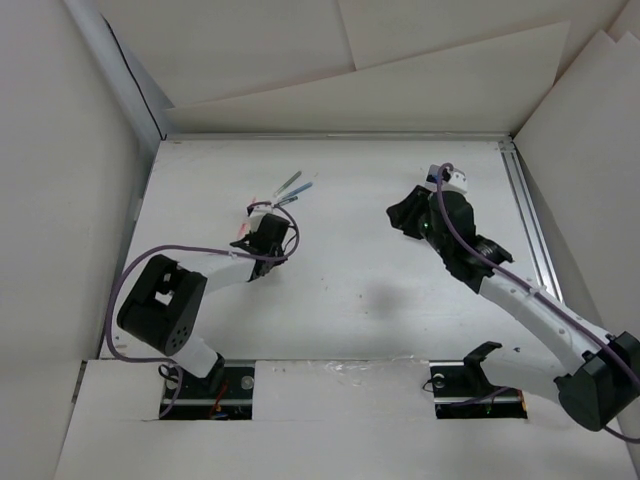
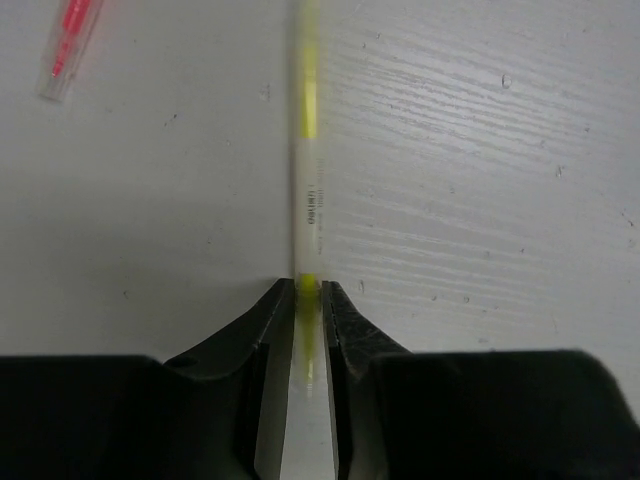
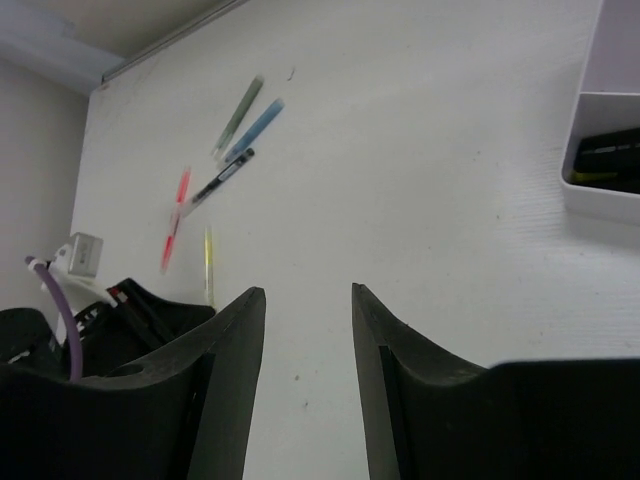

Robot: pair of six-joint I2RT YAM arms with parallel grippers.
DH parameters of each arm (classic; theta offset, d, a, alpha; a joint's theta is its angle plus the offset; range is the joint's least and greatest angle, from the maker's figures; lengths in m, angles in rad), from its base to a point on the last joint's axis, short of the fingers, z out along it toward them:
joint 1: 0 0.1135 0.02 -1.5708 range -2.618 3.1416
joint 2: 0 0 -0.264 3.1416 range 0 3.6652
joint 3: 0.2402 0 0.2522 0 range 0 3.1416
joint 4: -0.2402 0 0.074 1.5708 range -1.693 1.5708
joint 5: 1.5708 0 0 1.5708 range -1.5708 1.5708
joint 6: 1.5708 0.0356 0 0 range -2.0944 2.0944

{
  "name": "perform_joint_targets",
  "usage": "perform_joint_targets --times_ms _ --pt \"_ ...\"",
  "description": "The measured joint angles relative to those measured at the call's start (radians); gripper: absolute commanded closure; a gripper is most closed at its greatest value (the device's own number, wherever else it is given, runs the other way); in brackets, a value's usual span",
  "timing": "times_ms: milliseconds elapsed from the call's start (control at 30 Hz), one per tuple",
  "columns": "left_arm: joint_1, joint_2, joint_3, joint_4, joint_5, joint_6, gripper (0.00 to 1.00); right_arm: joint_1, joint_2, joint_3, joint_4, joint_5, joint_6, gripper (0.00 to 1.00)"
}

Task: Sort the stationery into containers
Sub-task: Pick up the pen from the center of the board.

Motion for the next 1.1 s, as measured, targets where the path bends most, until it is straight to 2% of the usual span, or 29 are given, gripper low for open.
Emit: perform_joint_targets --times_ms 267,367,467,567,600,733,867,1100 --pt "0.0 0.045 0.041 -0.02 -0.016 0.004 0.83 0.051 0.04 0.0 0.022 -0.019 0.002 0.53" --pt "0.0 0.062 0.059 -0.018 -0.019 0.005 0.98 0.066 0.057 0.0 0.027 -0.023 0.005 0.53" --pt "0.0 0.06 0.06 -0.016 -0.014 0.007 1.0 0.077 0.061 0.0 0.034 -0.024 0.005 0.51" --pt "0.0 0.024 0.032 -0.003 0.026 0.009 1.0 0.082 0.068 0.001 0.043 -0.024 0.008 0.42" --pt "0.0 -0.009 0.01 0.008 0.052 0.01 1.0 0.081 0.073 0.001 0.045 -0.033 0.008 0.37" --pt "0.0 -0.212 -0.076 0.059 0.178 0.013 1.0 0.082 0.106 0.006 0.065 -0.126 0.001 0.29" --pt "0.0 -0.383 -0.131 0.219 0.359 0.011 0.98 0.086 0.153 0.022 0.105 -0.235 -0.004 0.23" --pt "-0.006 -0.397 -0.187 0.421 0.637 0.005 1.0 0.099 0.21 0.057 0.161 -0.39 -0.004 0.25"
